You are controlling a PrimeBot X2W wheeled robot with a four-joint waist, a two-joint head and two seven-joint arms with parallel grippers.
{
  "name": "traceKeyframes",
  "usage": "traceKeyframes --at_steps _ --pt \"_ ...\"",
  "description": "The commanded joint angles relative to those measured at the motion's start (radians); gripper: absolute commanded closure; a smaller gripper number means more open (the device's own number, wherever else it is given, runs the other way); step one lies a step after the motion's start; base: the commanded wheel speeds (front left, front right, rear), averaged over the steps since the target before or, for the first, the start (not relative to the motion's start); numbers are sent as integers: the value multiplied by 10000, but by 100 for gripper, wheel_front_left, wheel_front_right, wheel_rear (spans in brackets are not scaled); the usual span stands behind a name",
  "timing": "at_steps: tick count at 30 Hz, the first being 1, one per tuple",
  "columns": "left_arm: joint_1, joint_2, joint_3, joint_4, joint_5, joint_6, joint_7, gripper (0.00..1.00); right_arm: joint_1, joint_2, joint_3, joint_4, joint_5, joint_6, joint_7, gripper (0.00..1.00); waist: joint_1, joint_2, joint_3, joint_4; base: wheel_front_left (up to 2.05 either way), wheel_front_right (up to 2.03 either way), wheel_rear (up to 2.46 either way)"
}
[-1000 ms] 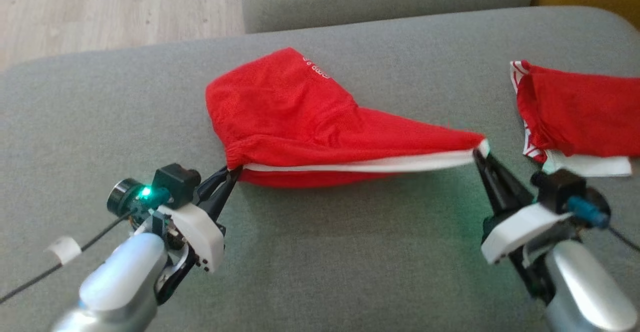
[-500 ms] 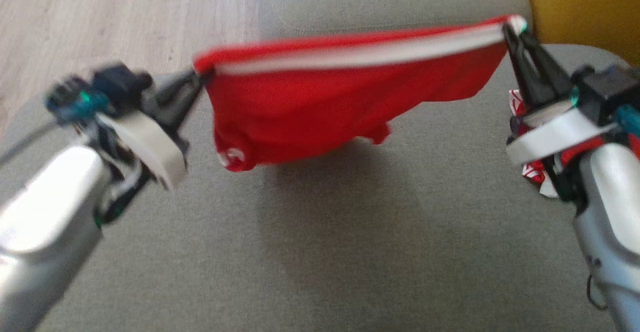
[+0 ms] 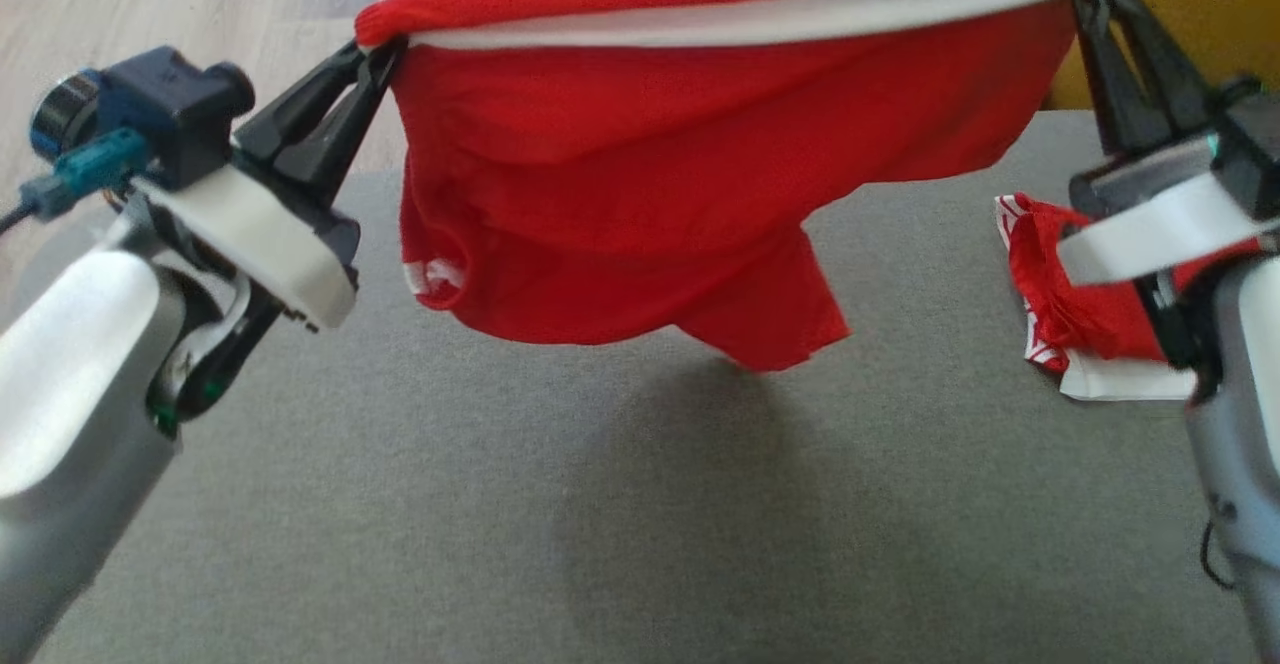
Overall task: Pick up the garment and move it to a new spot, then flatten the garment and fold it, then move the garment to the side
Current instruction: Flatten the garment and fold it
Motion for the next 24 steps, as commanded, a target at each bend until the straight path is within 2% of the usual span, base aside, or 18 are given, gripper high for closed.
traceKeyframes --at_steps 1,6,10,14,18,24 --pt "-272 525 698 -379 -107 147 39 100 39 -171 -46 -464 -30 -7 148 100 0 0 12 -49 0 0 0" --pt "429 612 1110 -1348 -851 702 87 100 692 -233 -333 -1391 188 -7 752 100 0 0 140 -192 0 0 0" --pt "761 647 972 -1548 -1035 759 292 100 744 -441 -338 -1715 356 -7 1197 100 0 0 469 -303 0 0 0" --pt "493 495 1070 -1265 -1121 767 276 100 282 -610 -224 -1463 491 -7 1329 100 0 0 917 -388 0 0 0" --pt "-533 183 953 -295 -802 424 319 100 -1124 -999 209 -376 662 -7 1319 100 0 0 1768 -489 0 0 0" --pt "-3320 -732 1112 2164 21 40 -301 100 -4654 -1128 1070 2229 696 -7 677 100 0 0 3264 -615 0 0 0"
